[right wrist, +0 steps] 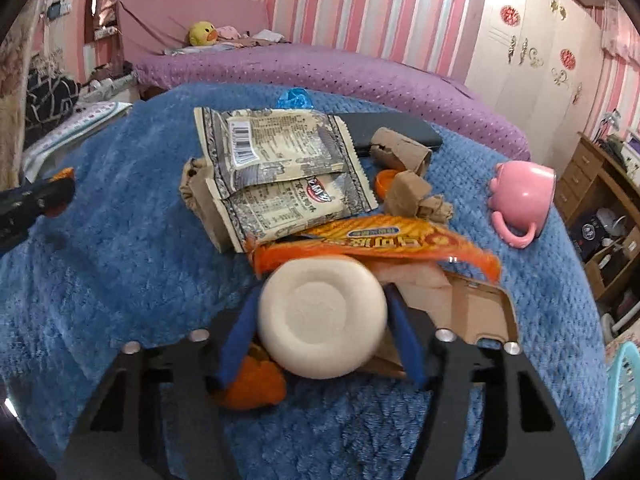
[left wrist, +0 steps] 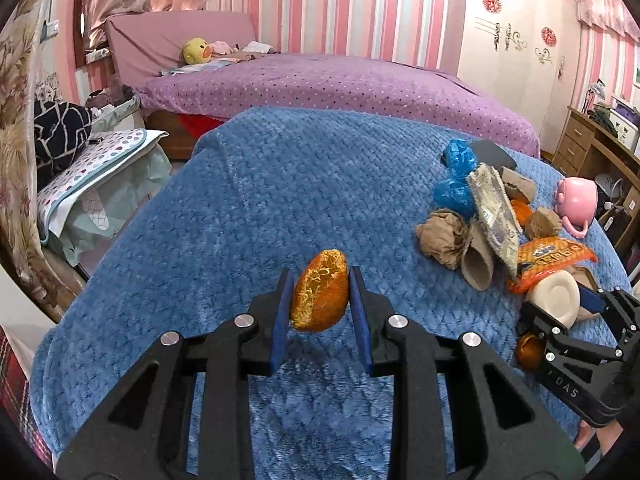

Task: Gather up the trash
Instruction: 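Grasp the white round disc with the right tool and lift it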

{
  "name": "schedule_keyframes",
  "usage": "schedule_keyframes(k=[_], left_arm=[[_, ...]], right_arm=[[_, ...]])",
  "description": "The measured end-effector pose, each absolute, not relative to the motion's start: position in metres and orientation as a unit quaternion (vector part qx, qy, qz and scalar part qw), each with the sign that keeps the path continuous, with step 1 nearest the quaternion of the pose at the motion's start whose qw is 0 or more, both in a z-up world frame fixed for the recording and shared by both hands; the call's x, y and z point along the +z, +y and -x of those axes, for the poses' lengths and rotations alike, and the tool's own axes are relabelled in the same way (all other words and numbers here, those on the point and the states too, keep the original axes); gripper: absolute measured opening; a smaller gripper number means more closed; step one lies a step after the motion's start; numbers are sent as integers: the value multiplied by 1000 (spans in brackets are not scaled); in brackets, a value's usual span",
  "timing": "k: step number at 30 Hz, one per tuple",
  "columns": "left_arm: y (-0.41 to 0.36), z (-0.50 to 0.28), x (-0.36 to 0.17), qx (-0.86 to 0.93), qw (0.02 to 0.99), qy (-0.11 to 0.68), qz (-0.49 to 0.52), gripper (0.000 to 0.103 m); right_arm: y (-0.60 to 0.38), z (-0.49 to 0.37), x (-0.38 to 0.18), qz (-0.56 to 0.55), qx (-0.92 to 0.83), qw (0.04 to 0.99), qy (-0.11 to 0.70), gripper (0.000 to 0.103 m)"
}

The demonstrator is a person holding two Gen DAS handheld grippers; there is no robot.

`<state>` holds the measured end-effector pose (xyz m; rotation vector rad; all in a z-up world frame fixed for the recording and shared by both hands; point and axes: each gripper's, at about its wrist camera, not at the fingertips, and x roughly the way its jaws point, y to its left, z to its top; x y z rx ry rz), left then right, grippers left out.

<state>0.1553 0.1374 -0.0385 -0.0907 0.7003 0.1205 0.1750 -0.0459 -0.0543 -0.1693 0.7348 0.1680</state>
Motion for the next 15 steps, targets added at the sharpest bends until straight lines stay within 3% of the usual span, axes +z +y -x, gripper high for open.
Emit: schedule_keyframes(k=[15], left_arm=[[98,-148,-22,29,946,321,29,27]], right_arm=[[-135,-141,-25,45,71,934,346,61]])
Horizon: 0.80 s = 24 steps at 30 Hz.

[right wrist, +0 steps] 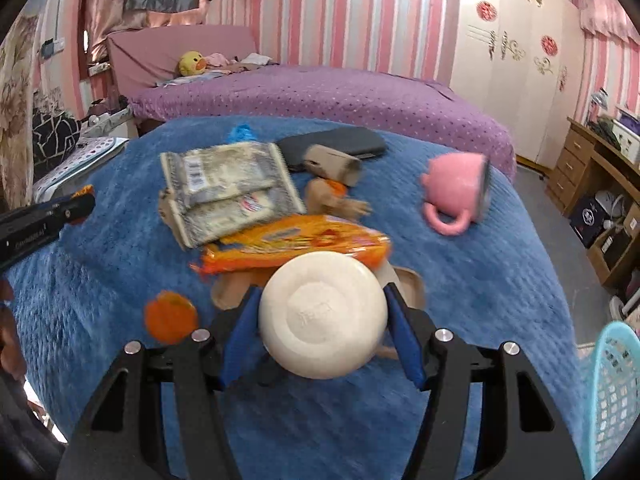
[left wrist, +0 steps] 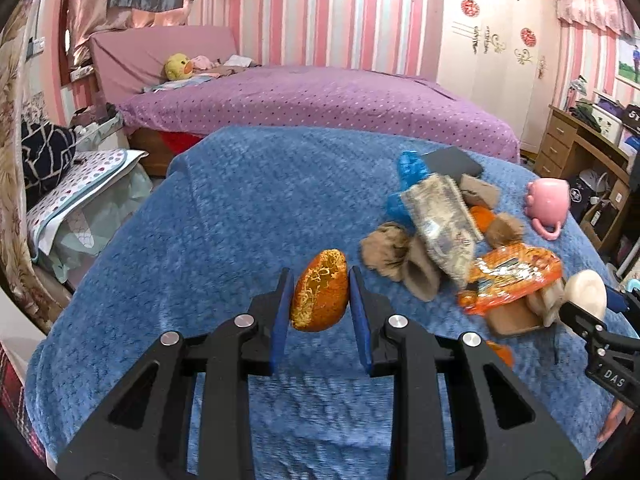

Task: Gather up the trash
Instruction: 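Grasp the white round disc with the right tool and lift it, then carry the white disc with the right tool over the blue basket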

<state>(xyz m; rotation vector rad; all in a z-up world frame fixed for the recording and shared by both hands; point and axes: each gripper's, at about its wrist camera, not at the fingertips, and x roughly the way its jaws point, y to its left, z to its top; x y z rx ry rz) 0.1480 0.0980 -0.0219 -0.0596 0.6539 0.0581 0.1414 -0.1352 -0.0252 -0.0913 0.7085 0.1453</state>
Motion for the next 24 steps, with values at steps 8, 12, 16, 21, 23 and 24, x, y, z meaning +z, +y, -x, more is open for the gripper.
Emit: schedule_keyframes(k=[8,12,16,21,23,24], left_arm=[[68,-147,-25,-2,944,329,29,27],[52,-146,-27,-7,944,329,12,27],[39,-148,-27,-11,944,329,7,27],[28,-151,-28,-14,944,329,7,27],[22,-151,-28,-16,944,329,3,27],[19,-152,-28,-17,944,329,0,27]], right_arm=[[-186,-134,-37,60,44,923,376,61],[-203,-136,-46,57,41,917,392,61],[-210,-137,-54,58,44,914,398,61],[-214,-138,-59,54,49,914,400,61],[-215,-138,-61,54,49,914,400,62],[-215,-138,-62,56,48,914,399,63]])
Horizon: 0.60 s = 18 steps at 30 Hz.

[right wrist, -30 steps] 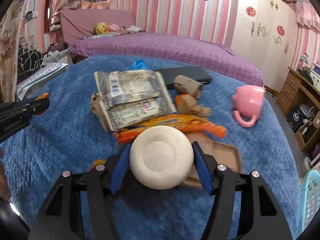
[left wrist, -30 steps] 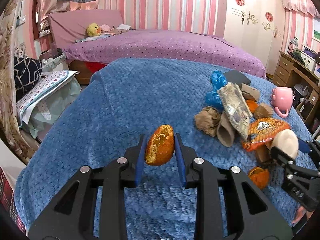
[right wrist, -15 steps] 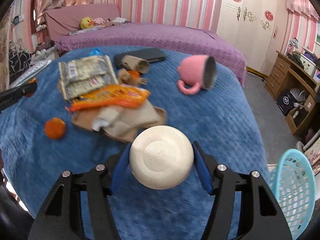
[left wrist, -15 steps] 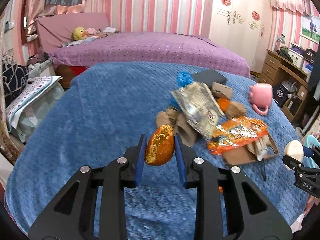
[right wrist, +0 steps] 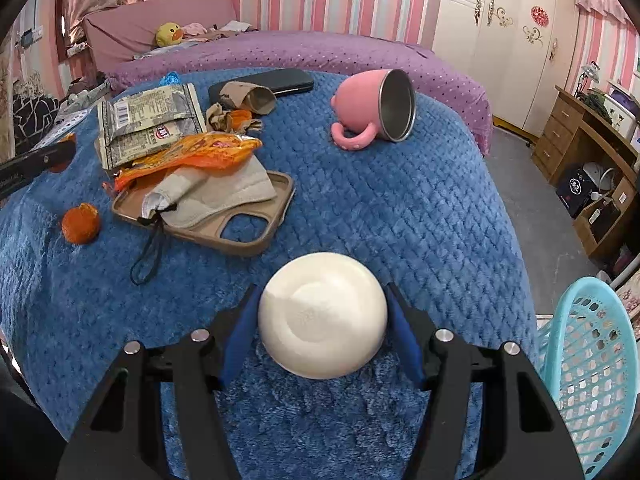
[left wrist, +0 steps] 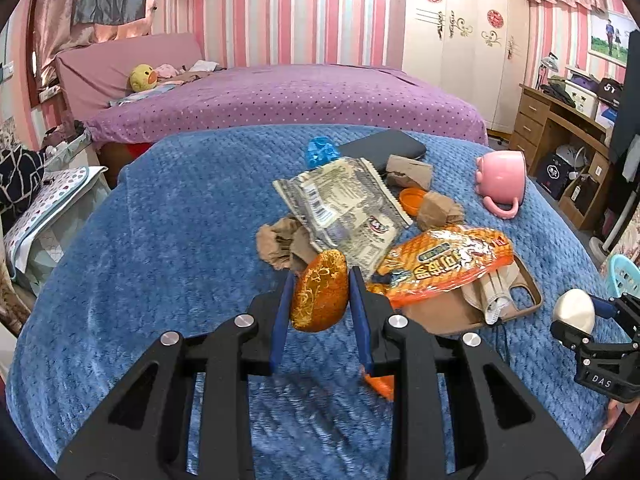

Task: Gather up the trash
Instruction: 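Carry the white disc with the right tool over the blue basket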

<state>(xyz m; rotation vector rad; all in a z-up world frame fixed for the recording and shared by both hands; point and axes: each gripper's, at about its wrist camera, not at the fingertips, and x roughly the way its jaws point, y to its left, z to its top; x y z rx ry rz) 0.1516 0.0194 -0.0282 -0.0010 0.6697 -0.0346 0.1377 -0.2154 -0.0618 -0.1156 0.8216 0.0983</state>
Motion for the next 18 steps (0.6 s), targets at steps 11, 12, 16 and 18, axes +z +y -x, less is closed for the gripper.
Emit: schedule_keyframes(k=[11,12,16,18], left_arm=[[10,-151,-30,-18,944,330,-5,27],[9,-151,-31,-18,944,330,-6,27],[5,-151,-31,-20,944,329,-11,27],[4,-151,-31,-20,945,327,-12,27]], right_arm=[[-219,-130,-69,54,47,916,394,78],[-219,-130,-68,52,47,917,392,78],[-219,-129,-67,51,53,917,393,68],[-220,-129,-66,50,53,918,391,64]])
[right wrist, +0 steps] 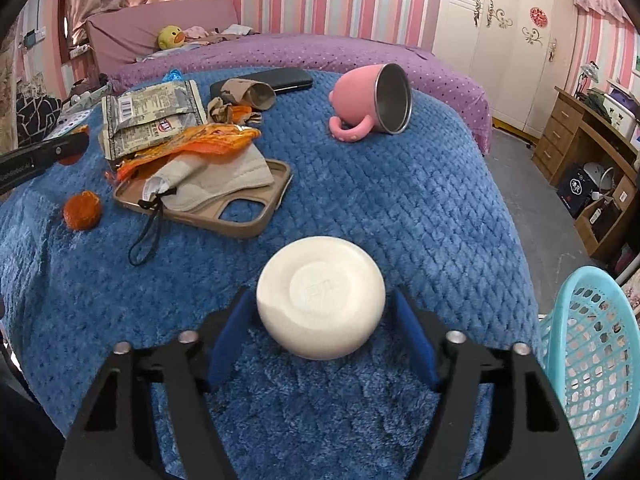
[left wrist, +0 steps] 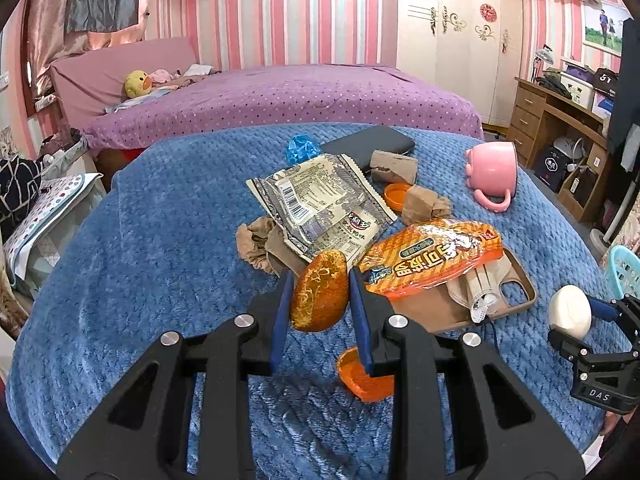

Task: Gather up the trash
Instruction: 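Carry the white disc with the right tool over the blue basket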

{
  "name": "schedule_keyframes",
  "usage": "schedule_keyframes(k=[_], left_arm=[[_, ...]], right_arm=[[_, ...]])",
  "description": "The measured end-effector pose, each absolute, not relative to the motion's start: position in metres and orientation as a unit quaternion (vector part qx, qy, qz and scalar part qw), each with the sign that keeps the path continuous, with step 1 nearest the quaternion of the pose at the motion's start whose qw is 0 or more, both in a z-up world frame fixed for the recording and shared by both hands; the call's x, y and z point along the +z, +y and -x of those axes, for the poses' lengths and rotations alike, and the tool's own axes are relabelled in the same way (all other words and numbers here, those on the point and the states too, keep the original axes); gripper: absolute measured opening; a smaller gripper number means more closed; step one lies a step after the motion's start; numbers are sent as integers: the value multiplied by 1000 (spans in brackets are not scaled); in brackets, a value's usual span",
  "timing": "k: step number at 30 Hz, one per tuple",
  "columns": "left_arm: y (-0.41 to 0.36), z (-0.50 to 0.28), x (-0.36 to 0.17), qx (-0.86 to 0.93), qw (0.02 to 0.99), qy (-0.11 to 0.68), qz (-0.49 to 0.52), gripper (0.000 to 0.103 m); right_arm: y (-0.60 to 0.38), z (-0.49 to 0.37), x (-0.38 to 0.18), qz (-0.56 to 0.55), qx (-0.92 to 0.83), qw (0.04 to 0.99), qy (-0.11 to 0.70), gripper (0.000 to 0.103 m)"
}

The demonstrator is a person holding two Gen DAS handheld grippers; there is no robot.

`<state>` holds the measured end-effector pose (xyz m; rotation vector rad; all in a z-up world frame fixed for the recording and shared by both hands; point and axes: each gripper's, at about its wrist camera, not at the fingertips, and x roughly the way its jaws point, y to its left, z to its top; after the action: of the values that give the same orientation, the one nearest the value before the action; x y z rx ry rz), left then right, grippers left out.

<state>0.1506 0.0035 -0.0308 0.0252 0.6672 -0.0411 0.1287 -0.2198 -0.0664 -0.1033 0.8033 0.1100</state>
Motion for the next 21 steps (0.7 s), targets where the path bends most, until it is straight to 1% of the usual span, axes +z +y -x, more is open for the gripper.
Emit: schedule_keyframes(k=[1,21], left_arm=[[3,-150,-31,-21,945,327,-12,27],[-12,-150,-29,-29,947,321,-9,27]], right_arm=[[-221,-128,-66,49,54,918,389,61],[-251,-123,-45,26,39,935,350,61]])
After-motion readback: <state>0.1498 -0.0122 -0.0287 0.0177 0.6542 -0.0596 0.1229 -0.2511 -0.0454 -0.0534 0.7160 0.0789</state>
